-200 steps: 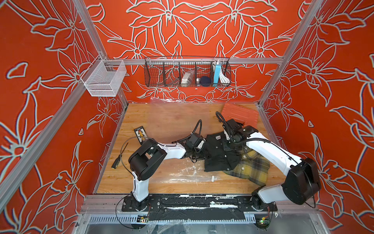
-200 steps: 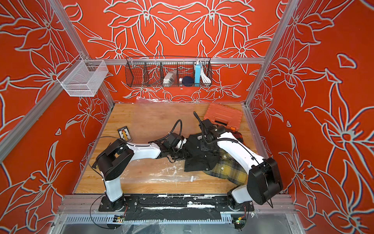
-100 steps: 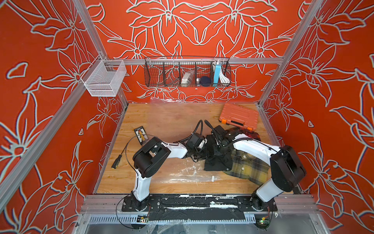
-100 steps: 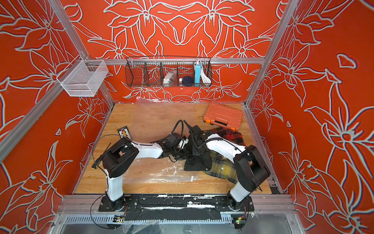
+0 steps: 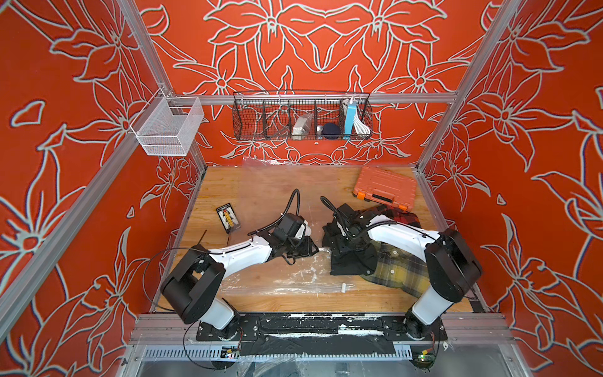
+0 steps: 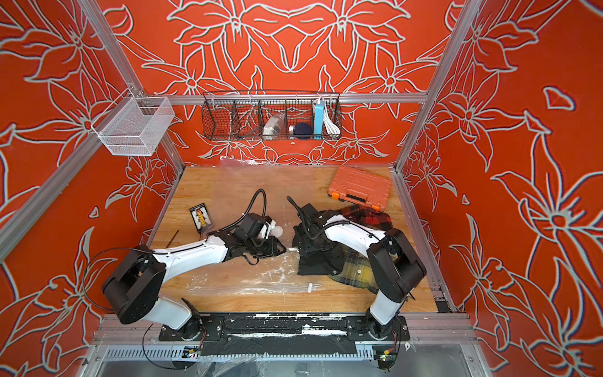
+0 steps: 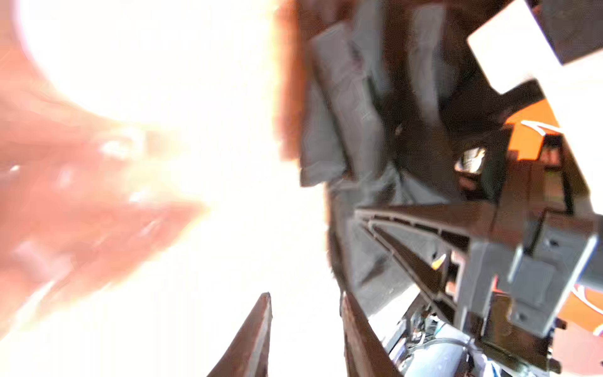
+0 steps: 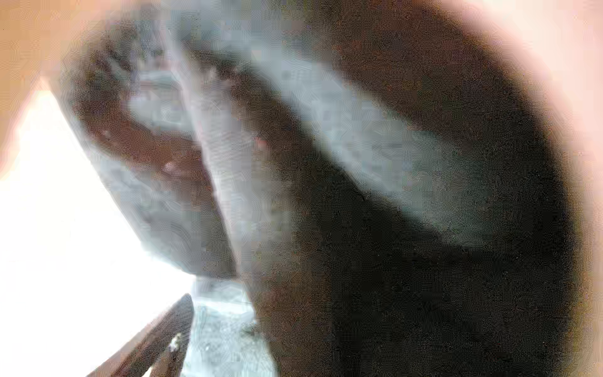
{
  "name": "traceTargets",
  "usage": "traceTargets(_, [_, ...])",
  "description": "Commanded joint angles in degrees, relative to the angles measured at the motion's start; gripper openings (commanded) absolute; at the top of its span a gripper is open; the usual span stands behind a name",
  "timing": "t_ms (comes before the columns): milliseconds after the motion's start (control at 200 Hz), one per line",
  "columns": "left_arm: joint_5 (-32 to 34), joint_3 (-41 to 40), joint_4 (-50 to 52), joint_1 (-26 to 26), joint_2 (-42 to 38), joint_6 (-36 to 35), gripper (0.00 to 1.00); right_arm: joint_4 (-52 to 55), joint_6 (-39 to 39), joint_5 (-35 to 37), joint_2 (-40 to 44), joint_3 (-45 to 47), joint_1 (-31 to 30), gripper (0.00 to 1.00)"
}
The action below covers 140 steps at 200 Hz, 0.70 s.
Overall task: Place the folded shirt into the vacuum bag
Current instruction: Pick up the shirt from the center of the board.
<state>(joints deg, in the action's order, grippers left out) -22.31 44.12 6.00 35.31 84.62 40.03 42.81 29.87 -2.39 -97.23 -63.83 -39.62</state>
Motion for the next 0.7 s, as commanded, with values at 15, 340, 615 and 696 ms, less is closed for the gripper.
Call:
traceTargets(15, [1.0,-1.0,2.9,-1.8,-3.3,-0.9,0.36,7.0,-2.7,7.0,-5.4,-1.9,-2.1,0.98])
traceTargets(340, [0.1,-1.3,3.8,-3.1,-6.1,-1.3,0.36,8.0,-4.9,10.1,-16.0,0.1,-4.8,0.93])
traceTargets(615, [1.9,-1.6,7.3,-3.2,-9.1,-2.5,0.36,10.1,-8.9,10.8,-10.5,-3.1,-3.2,0.30])
traceTargets(696, [2.4,-1.4,8.5,-3.1,-9.8,-2.9,0.36,11.6,-10.9,12.1,-7.0,-6.8,-2.9,0.17])
